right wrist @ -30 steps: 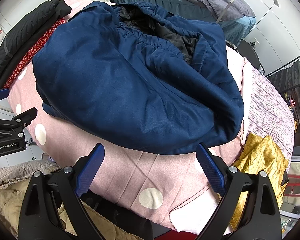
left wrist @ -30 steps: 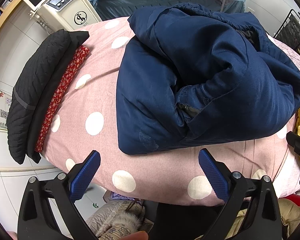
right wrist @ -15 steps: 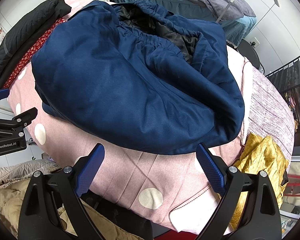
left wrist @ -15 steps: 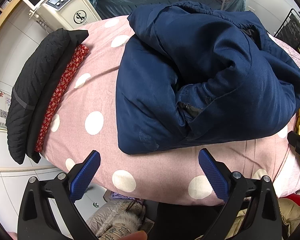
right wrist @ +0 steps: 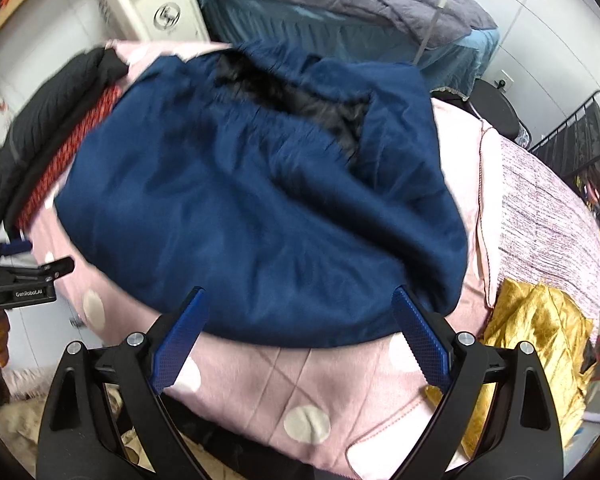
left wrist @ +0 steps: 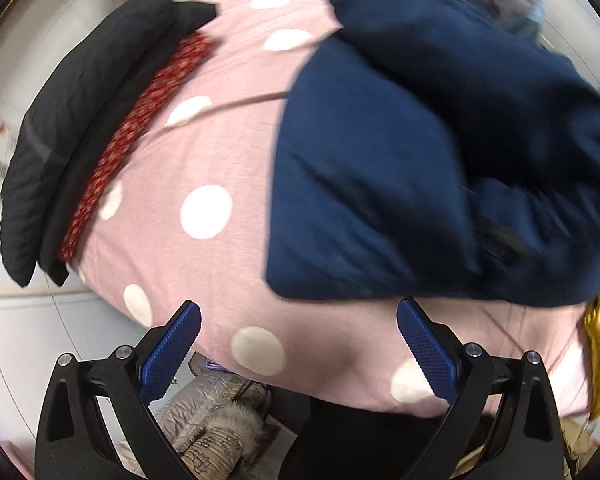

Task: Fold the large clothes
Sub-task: 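Grasp the navy jacket edge with the left gripper while the right gripper approaches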

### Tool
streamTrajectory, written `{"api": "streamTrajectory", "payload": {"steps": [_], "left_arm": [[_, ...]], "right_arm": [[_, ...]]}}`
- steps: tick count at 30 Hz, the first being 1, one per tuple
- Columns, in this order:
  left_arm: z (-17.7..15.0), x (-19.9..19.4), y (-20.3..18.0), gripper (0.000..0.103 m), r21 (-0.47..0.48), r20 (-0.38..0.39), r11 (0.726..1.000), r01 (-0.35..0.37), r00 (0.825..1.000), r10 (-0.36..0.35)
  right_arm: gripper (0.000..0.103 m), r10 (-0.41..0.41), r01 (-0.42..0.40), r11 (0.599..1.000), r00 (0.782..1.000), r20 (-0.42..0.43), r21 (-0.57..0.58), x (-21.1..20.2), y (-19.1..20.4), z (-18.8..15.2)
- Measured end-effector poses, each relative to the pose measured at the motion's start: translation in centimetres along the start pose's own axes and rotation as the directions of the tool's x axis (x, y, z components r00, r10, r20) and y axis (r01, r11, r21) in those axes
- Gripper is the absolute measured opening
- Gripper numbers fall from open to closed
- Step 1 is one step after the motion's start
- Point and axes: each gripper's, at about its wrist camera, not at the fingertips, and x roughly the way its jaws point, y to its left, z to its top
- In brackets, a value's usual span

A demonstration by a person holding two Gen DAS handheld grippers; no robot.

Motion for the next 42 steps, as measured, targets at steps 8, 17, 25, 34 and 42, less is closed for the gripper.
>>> {"api": "streamTrajectory", "payload": {"steps": [8, 17, 25, 34, 42], "left_arm": [[6.4, 2.4, 6.0, 0.097, -0.2, 0.013, 0.962, 0.186, 0.982, -0.188], [17.1, 8.2, -1.7, 0.096, -0.042, -0.099, 0.881, 0.47, 0.876, -0.472], [15.3, 9.4, -13.7, 0.051, 0.281, -0.078, 0.933, 0.223, 0.975, -0.209], [-0.5, 3.6, -21.1, 0.013, 0.584, -0.047, 0.764, 0.275, 0.951, -0.306], [-3.8, 5.1, -17.5, 0.012, 0.491, -0.082, 0.801, 0.342, 0.934, -0.349]], "right_arm": [[0.091, 0.079, -0.084, 0.993, 0.995, 0.058, 0.08, -0.5, -1.2, 5.8], [0.091, 0.075, -0.078, 0.991, 0.997, 0.031, 0.113, 0.3, 0.4, 5.9], [0.091, -0.013, 0.004, 0.967, 0.999, 0.034, 0.254, -0.8, -3.8, 3.4], [0.091, -0.06, 0.025, 0.97, 0.989, 0.138, 0.243, -3.7, -5.9, 6.0], [0.091, 0.124, -0.11, 0.987, 0.986, 0.114, -0.121, -1.6, 4.1, 14.0]]}}
